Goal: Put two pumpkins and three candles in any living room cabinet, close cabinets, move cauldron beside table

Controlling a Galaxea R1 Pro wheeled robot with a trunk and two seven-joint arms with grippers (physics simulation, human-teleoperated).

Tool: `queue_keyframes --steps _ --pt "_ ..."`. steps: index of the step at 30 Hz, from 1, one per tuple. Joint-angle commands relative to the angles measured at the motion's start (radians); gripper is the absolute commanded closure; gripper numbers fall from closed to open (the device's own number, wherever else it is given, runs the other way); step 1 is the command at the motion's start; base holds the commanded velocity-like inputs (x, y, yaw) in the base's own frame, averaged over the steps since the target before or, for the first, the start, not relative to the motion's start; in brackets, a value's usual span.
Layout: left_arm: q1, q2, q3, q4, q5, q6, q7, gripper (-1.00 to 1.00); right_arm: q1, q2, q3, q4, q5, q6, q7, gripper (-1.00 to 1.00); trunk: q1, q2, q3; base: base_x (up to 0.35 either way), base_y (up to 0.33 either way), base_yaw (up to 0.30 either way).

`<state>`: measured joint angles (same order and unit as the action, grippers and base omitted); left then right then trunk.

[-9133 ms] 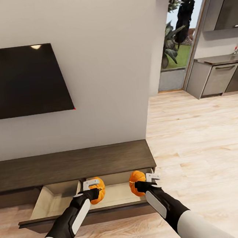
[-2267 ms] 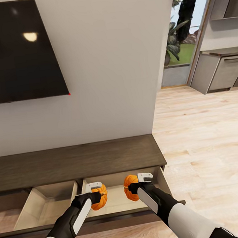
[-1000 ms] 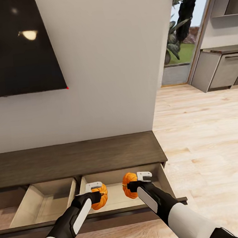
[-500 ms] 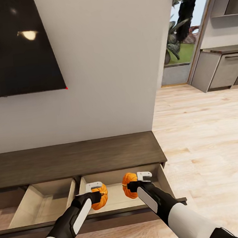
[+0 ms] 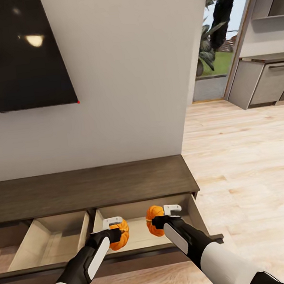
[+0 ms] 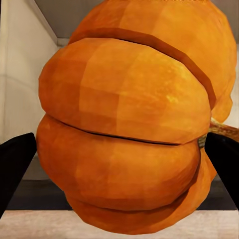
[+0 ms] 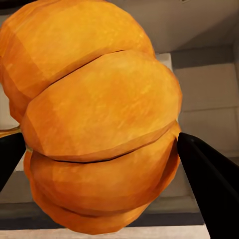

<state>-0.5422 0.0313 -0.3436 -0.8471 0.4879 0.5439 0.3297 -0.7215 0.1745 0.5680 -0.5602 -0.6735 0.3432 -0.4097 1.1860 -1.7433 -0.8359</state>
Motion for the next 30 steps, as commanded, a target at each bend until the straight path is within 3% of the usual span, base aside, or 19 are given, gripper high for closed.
queue_keyframes --steps 1,8,30 --pt "-0.001 -0.002 -0.006 -0.002 0.008 0.002 0.01 1.0 -0.001 0.0 0.004 0.0 -0.006 -0.004 -0.008 1.0 0.004 -0.008 -0.004 0.0 0.0 0.0" --pt "-0.002 -0.041 -0.006 -0.045 0.005 0.0 0.024 1.0 -0.001 0.0 0.005 0.002 -0.001 -0.023 -0.019 1.0 0.031 -0.057 -0.026 0.0 0.0 0.0" --pt "-0.004 -0.046 -0.005 -0.096 0.004 -0.003 0.027 1.0 -0.001 -0.003 0.008 0.011 0.009 -0.096 -0.024 1.0 0.115 -0.211 -0.095 0.0 0.0 0.0"
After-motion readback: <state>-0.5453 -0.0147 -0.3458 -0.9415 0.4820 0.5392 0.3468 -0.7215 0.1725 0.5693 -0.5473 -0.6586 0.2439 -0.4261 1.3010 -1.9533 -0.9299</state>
